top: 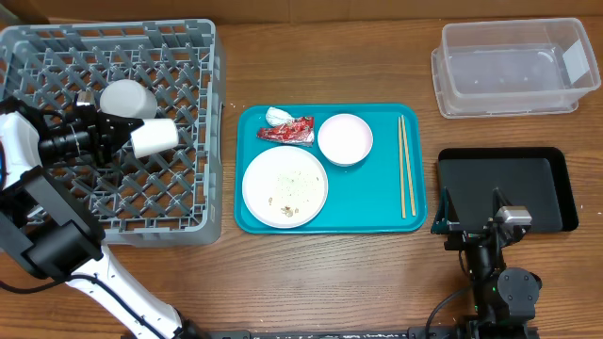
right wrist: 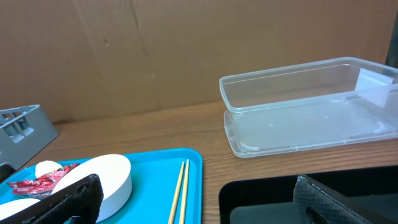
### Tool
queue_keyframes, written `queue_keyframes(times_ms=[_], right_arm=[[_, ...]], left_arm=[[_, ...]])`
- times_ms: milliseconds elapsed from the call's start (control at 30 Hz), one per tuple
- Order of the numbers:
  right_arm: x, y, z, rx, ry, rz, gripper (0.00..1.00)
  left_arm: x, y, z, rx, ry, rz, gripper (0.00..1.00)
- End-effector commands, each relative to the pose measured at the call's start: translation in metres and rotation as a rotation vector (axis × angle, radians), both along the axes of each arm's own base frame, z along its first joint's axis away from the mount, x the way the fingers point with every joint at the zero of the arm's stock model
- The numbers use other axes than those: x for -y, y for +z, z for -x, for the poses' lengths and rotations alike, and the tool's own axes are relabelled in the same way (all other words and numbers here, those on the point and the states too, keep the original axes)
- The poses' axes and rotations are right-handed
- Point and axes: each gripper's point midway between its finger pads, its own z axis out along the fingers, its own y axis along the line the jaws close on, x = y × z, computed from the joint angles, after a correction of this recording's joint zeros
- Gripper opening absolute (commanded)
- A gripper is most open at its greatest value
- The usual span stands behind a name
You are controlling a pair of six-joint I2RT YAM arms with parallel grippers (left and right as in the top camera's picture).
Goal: Sort waste into correct bins and load items into the dishwasher
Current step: 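Carry the white cup to the rack and lower it upside down, then release the cup and raise the left gripper from the rack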
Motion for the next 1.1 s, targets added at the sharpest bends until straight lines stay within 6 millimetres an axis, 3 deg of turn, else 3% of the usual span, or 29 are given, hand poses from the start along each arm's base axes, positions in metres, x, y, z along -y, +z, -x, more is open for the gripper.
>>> queue_keyframes(times_ms=[0, 67, 133, 300, 500, 667, 867, 1067], right_arm=[[0.001, -0.001, 0.0, 0.005, -0.006, 0.007, 1.0], [0.001, -0.001, 0.0, 0.005, -0.006, 0.007, 1.0], [0.001, -0.001, 0.0, 0.005, -0.006, 0.007, 1.0], [0.001, -0.001, 0.0, 0.005, -0.006, 0.007, 1.0], [0.001, -0.001, 0.0, 0.005, -0.006, 0.007, 1.0], [0.001, -0.001, 0.0, 0.005, -0.006, 0.007, 1.0], [0.001, -0.001, 0.0, 0.005, -0.006, 0.007, 1.0], [0.001, -0.001, 0.0, 0.005, -0.006, 0.007, 1.0]], left_arm=[[-0.009, -0.012, 0.009, -0.047, -0.011, -0.092, 0.04], [-0.01, -0.014, 0.01, -0.058, -0.016, -0.107, 0.05], [-0.016, -0.027, 0.016, -0.115, -0.028, -0.177, 0.17], [-0.032, -0.051, 0.027, -0.249, -0.021, -0.302, 0.18], [-0.032, -0.051, 0.027, -0.262, -0.01, -0.295, 0.13], [-0.04, -0.051, 0.031, -0.315, 0.025, -0.3, 0.16], [-0.073, -0.072, 0.064, -0.548, 0.03, -0.525, 0.26], [-0.077, -0.054, 0.059, -0.555, 0.069, -0.52, 0.27]])
